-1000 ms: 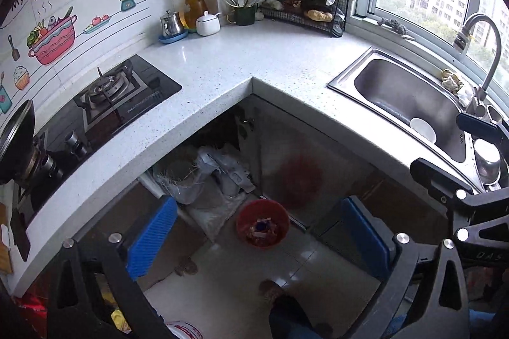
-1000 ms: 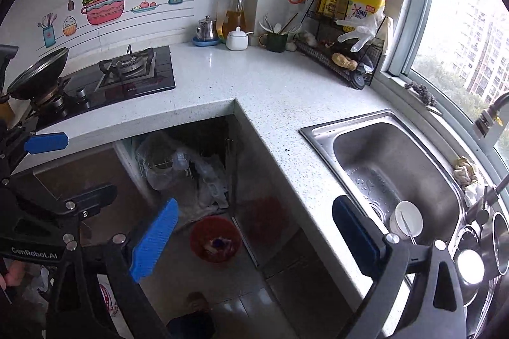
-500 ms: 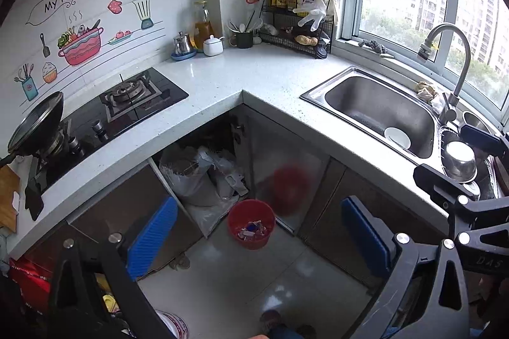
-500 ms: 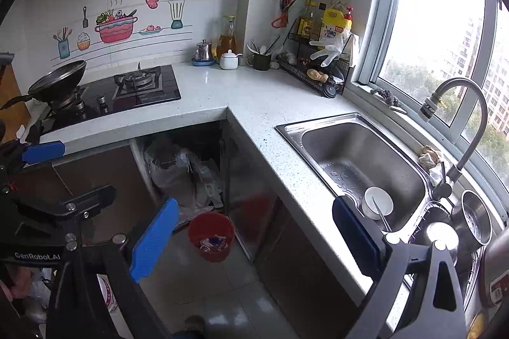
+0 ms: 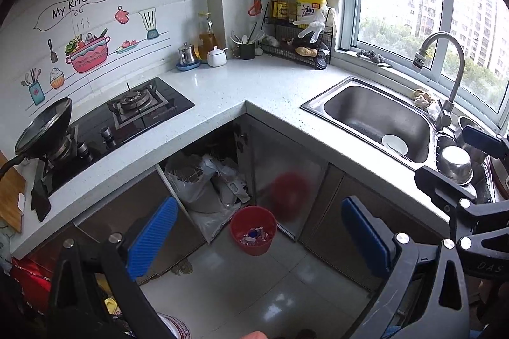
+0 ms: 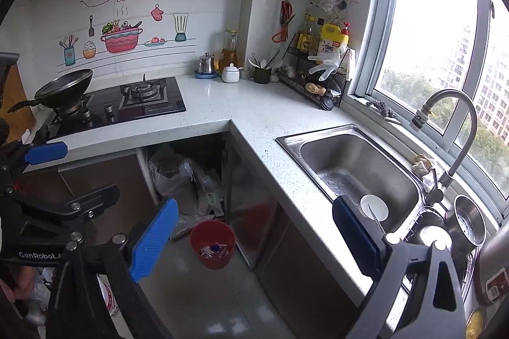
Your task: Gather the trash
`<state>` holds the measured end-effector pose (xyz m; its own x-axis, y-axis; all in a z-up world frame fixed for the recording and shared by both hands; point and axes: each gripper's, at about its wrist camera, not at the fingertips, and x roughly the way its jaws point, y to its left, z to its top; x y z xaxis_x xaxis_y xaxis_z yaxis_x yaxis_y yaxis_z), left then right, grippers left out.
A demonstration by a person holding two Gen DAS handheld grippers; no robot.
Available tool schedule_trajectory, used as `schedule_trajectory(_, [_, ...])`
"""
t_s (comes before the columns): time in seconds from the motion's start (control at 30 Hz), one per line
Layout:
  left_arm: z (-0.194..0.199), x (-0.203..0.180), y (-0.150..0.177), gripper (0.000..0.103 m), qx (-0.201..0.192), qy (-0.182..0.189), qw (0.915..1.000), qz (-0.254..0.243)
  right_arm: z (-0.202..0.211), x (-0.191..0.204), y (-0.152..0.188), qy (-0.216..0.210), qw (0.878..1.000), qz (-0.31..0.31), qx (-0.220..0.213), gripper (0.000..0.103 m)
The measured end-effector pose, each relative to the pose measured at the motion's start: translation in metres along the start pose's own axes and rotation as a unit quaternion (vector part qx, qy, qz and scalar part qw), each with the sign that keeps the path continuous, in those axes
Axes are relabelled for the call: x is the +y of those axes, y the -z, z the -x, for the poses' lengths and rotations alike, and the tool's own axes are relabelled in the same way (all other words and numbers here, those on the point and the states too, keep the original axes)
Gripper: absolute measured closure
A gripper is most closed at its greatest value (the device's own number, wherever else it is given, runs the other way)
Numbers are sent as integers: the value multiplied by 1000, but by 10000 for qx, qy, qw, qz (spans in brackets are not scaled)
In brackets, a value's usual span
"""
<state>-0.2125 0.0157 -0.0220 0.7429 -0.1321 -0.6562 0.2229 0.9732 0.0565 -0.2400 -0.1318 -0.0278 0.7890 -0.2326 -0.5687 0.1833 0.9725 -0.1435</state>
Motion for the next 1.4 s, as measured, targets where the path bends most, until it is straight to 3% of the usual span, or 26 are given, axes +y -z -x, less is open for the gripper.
schedule_trajectory(1.4, [14, -14, 6, 1, -126, 10, 9999, 9, 16, -13, 7, 28, 10000, 20, -77, 6])
